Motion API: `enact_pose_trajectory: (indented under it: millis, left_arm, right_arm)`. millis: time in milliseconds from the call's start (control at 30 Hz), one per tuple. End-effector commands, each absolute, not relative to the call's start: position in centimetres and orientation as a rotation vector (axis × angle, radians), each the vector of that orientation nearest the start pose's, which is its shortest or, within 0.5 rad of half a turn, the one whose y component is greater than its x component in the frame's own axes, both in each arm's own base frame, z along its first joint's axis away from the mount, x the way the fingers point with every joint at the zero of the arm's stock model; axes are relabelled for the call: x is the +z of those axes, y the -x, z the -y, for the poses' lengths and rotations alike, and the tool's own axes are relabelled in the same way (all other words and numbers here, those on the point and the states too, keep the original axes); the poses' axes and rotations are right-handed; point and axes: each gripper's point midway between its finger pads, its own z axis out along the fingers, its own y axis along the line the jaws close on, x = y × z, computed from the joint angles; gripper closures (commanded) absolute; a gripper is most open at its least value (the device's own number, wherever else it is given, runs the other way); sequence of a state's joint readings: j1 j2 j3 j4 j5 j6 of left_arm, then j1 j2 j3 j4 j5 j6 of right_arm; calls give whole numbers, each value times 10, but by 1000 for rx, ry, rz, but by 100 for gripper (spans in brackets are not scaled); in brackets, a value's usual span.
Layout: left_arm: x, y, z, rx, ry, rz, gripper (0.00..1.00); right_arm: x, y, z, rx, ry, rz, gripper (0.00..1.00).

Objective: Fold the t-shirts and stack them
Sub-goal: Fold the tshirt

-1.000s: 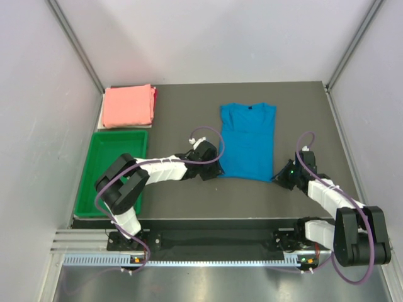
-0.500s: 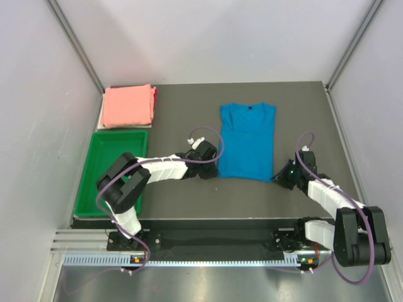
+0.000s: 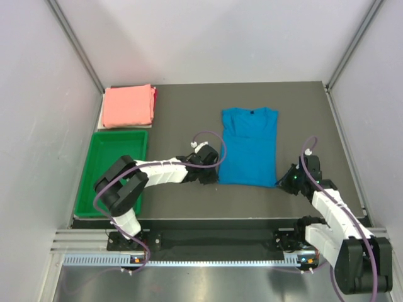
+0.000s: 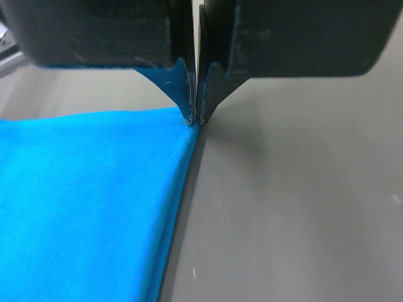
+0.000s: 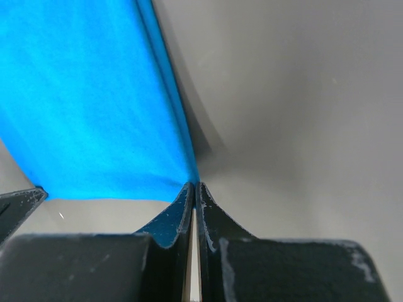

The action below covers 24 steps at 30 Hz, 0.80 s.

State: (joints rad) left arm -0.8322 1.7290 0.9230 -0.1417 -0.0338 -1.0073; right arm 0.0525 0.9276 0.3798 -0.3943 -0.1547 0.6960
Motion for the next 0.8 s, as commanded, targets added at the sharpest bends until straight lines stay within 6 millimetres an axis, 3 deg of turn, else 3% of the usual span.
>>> enact_pose_trajectory:
  millis: [0,167,433,667,767]
  left_arm:
    - [24,-217,311,-634,179,-2718,100]
    - [42,-209,316,-681,171,-2694,100]
    - [80,-221,308,-627,144,-2621,100]
    - [103,-243,323,-640,104,-2589,100]
    - [118,-266,325,-632,120,-2552,100]
  right_arm:
    - [40,-204,-61,448,-693,-2478,100]
    - [50,-192,-61,460,-692,-2454,100]
    - [74,-197,-59,459,-670,-2409,100]
    - [115,-223,-56,457,-638,-2300,100]
    - [130,-240,-56,457,-616,-2269,100]
